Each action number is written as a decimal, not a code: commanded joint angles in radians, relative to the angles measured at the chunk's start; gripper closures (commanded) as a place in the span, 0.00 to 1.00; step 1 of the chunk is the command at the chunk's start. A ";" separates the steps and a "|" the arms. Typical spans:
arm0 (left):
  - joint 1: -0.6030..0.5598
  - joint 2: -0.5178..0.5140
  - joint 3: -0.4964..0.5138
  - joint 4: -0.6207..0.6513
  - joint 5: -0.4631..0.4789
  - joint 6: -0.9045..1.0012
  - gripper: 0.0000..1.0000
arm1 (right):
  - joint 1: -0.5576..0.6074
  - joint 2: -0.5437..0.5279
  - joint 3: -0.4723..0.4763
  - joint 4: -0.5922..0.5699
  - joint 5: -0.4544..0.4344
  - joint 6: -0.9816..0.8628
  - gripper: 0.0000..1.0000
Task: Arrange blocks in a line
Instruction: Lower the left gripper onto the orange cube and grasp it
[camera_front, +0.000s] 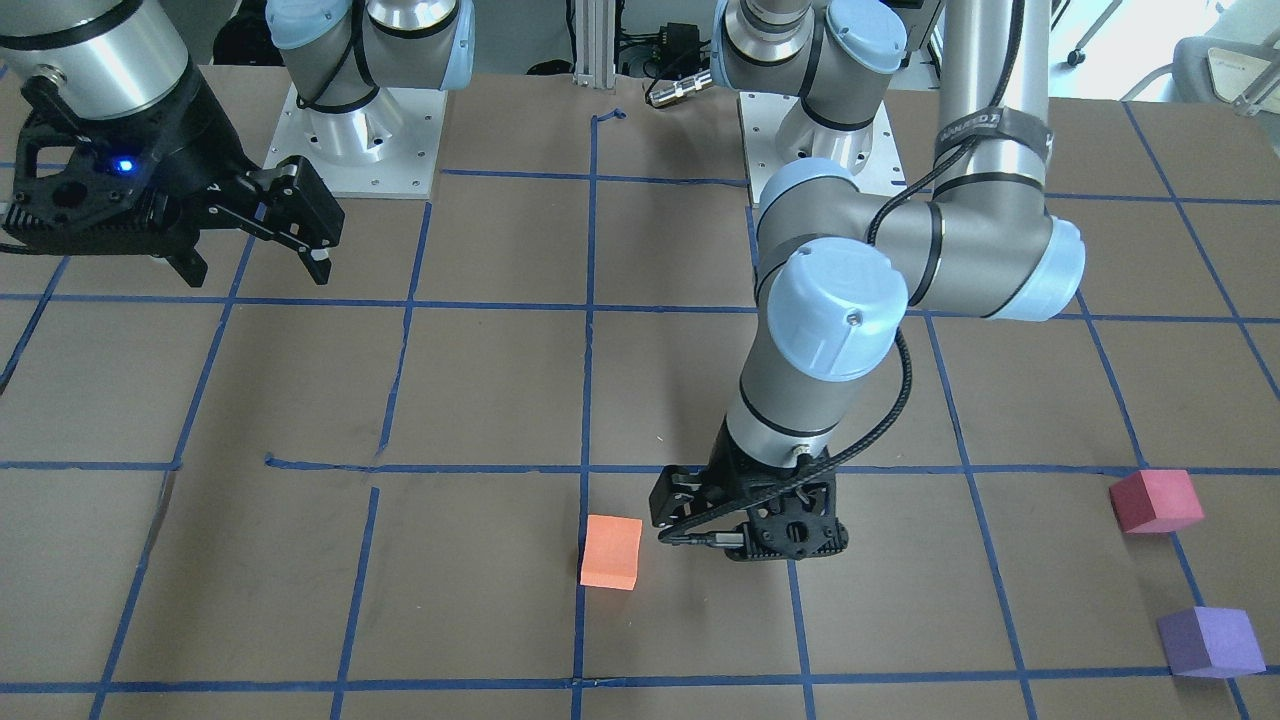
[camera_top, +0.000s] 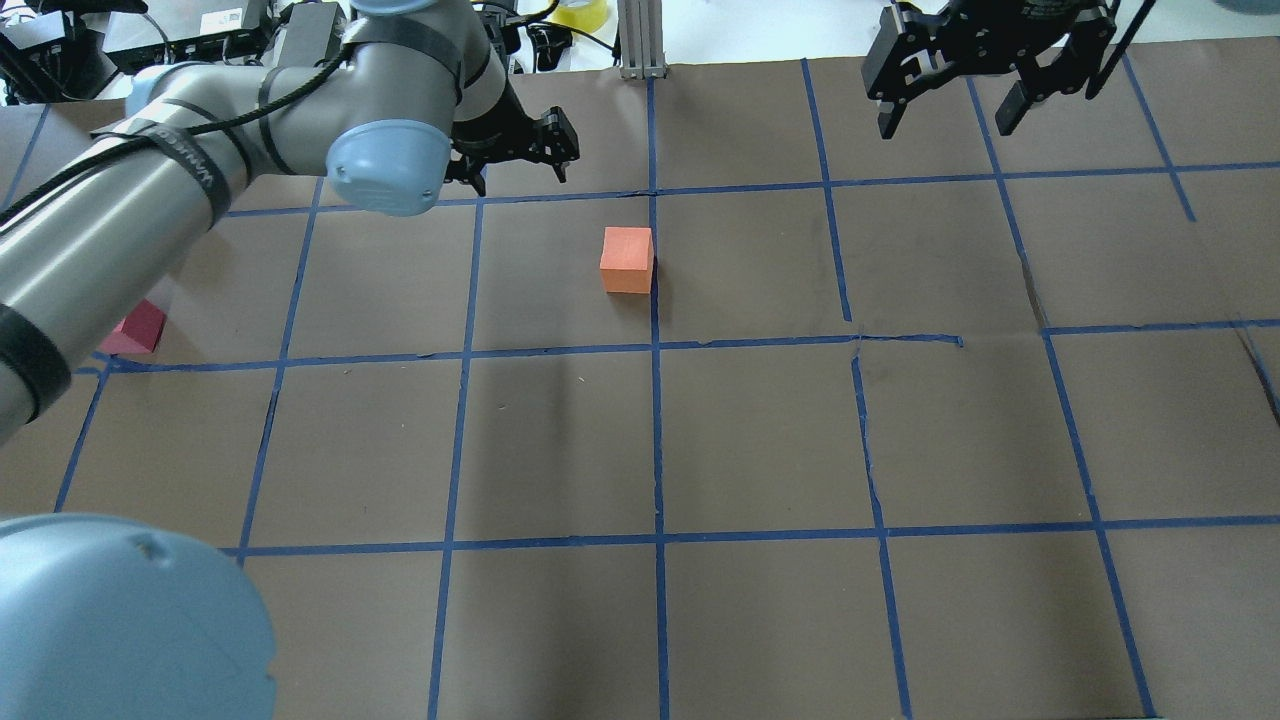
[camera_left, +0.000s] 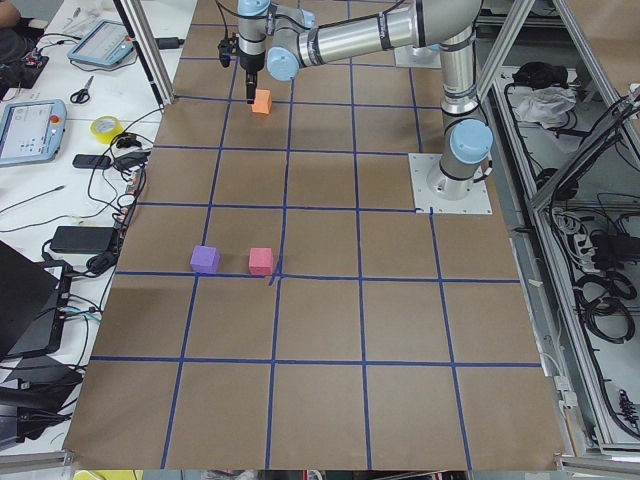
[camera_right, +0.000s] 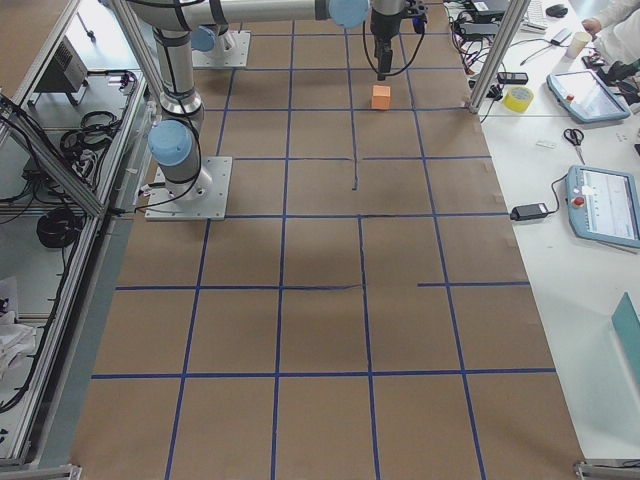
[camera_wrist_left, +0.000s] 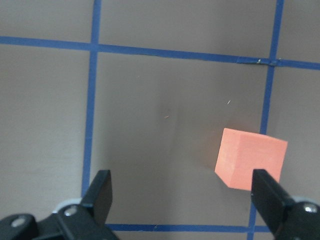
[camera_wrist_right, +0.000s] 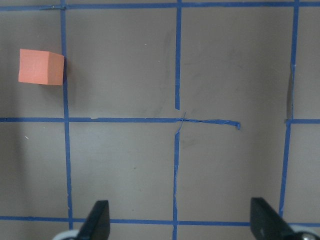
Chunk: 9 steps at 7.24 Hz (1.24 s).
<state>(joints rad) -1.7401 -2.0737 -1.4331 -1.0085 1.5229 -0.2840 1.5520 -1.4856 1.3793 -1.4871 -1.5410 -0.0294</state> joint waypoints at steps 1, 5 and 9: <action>-0.074 -0.109 0.052 0.033 0.005 -0.080 0.00 | -0.007 -0.025 0.049 -0.031 -0.024 -0.004 0.00; -0.125 -0.177 0.057 0.028 -0.001 -0.070 0.00 | -0.003 -0.039 0.058 -0.035 -0.037 -0.007 0.00; -0.124 -0.240 0.059 0.024 0.016 -0.026 0.27 | 0.000 -0.051 0.092 -0.031 -0.030 -0.070 0.00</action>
<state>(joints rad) -1.8636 -2.2990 -1.3756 -0.9845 1.5299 -0.3165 1.5520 -1.5350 1.4551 -1.5177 -1.5800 -0.0947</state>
